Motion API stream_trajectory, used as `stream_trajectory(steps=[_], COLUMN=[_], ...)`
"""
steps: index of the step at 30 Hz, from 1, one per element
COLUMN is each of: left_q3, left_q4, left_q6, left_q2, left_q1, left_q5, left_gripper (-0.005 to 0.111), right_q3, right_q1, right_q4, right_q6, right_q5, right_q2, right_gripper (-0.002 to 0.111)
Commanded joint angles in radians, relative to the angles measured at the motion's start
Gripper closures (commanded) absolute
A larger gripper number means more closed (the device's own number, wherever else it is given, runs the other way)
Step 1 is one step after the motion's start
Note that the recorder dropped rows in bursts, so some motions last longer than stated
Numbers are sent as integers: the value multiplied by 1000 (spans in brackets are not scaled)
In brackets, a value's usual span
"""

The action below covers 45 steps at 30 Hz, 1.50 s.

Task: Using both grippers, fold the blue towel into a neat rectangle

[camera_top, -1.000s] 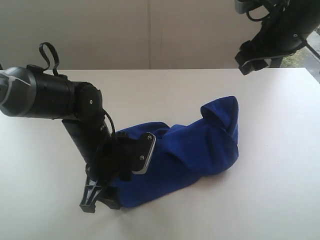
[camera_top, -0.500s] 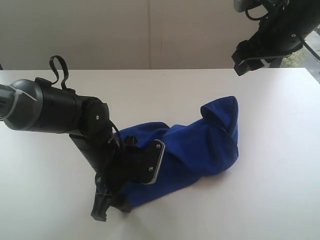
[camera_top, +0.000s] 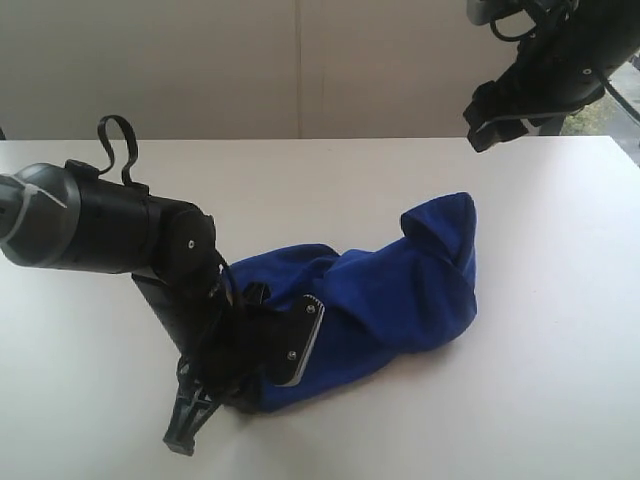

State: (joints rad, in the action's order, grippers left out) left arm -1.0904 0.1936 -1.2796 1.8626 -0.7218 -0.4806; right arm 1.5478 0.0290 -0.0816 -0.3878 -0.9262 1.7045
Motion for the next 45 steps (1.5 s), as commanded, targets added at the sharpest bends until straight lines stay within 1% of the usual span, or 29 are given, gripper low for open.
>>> stream_trajectory(steps=[1,5,7,10,14,16,20,25,30,34,37,41,45], left_q3=[19,19,19,19,19,15,-20,-63,-124,-171,-208,-247,-271], left_q4=[-40,-139,-237,-396,-564,-650,-786,-923,-976,-1042,-1080,-1091,-1091], left_q6=[15,93,180,324,448,519,666,750,770,784,799,804,809], left_q2=[-7,-56,-90,-132,-181,-202,-228,-260,-275,-294,-305,-320,-339], left_q1=[-1,1,1,1,1,1,1,1,1,1,3,34,63], left_q5=[-32,-27,-25,-1,21,27,10,-3,-71,-81,-98,-120,-121], left_gripper=[107,107,107,107,107,107,107,107,107,107,107,107,107], right_q3=[-2,-2,-2,-2,-2,-2,-2,-2,-2,-2,-2,-12,-81], right_q1=[-8,-8,-8,-8,-5,7,60,137,213,263,283,289,289], right_q4=[-9,-63,-114,-237,-446,-493,-503,-503,-503,-483,-439,-386,-366], right_q6=[-44,-123,-197,-348,-578,-644,-690,-694,-716,-718,-711,-678,-682], right_q5=[-13,-34,-56,-88,-196,-233,-274,-281,-254,-216,-213,-205,-137], right_q2=[-10,-10,-10,-8,-6,-6,-6,-6,-6,-4,5,38,68], right_gripper=[40,41,43,47,47,47,47,47,47,47,47,51,53])
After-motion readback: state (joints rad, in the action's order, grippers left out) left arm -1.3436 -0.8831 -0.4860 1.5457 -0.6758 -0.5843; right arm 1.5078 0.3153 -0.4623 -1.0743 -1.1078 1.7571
